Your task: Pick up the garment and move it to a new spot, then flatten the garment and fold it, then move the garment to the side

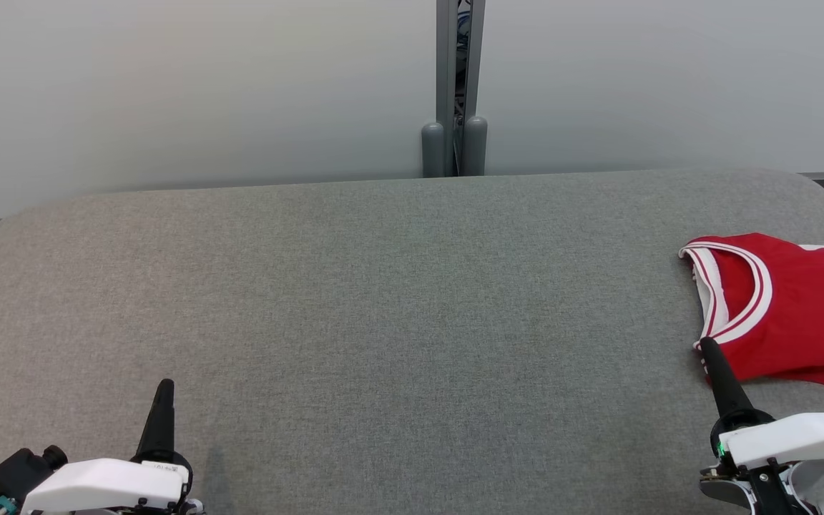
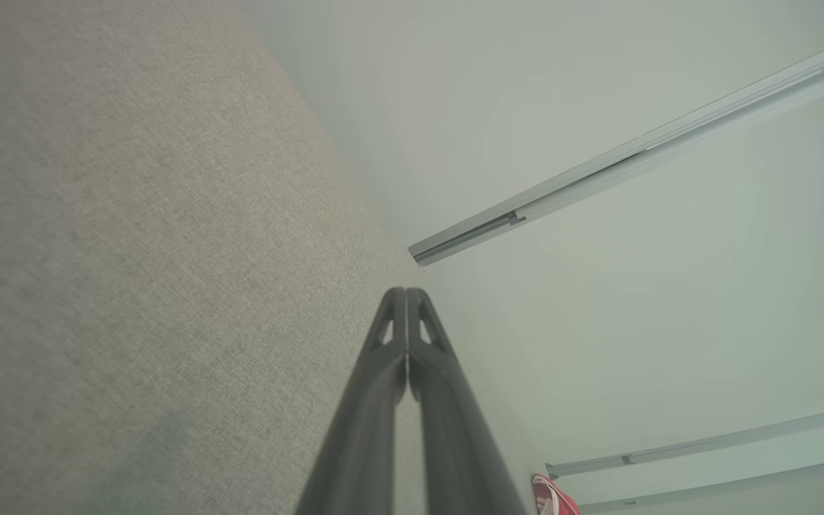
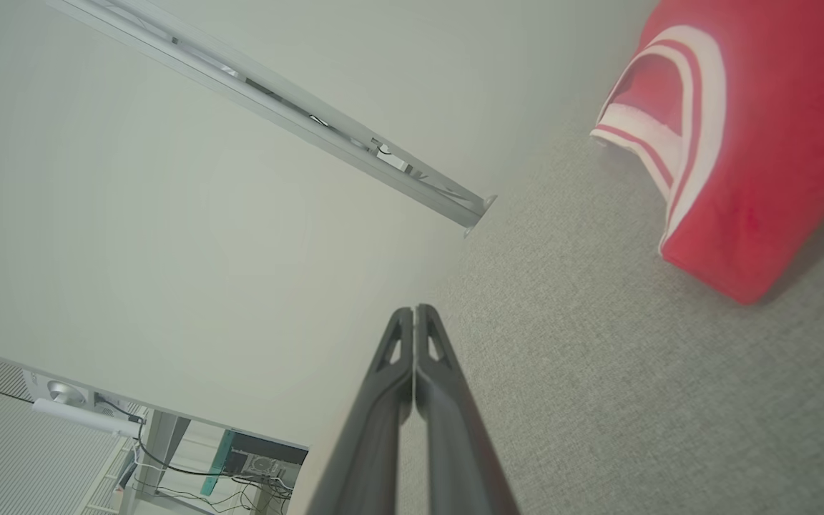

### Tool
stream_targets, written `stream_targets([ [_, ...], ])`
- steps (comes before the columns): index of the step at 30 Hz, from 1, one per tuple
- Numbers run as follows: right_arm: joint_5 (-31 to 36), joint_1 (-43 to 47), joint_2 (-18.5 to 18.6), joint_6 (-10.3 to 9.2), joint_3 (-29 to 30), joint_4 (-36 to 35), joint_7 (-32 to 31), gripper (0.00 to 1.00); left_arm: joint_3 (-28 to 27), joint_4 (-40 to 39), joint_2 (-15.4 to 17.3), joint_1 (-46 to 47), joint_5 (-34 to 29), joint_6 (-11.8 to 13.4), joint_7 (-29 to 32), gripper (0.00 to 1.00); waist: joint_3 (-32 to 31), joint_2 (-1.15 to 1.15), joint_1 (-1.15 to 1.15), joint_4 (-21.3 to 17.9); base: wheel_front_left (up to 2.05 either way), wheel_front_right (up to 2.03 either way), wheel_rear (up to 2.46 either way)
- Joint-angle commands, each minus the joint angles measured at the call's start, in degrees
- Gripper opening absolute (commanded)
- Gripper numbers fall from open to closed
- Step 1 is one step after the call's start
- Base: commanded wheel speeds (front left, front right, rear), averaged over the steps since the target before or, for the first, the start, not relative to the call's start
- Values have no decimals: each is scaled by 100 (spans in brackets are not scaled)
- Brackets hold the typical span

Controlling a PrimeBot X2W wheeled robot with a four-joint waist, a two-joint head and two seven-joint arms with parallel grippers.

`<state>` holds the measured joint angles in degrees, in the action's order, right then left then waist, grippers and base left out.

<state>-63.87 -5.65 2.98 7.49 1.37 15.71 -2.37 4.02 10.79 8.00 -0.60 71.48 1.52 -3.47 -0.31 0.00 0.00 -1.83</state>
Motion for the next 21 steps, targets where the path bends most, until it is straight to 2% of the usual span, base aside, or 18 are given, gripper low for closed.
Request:
stream_targets([
  [1, -173, -141, 50, 1, 43, -39, -41, 0, -90, -45, 7, 174, 128, -73, 41, 0, 1, 0, 0, 5, 0, 0, 0],
  [21, -1208, -211, 52, 1, 224, 0, -294, 0, -437, -23, -183, 271, 911, -403, 283, 0, 17, 0, 0, 63, 0, 0, 0],
])
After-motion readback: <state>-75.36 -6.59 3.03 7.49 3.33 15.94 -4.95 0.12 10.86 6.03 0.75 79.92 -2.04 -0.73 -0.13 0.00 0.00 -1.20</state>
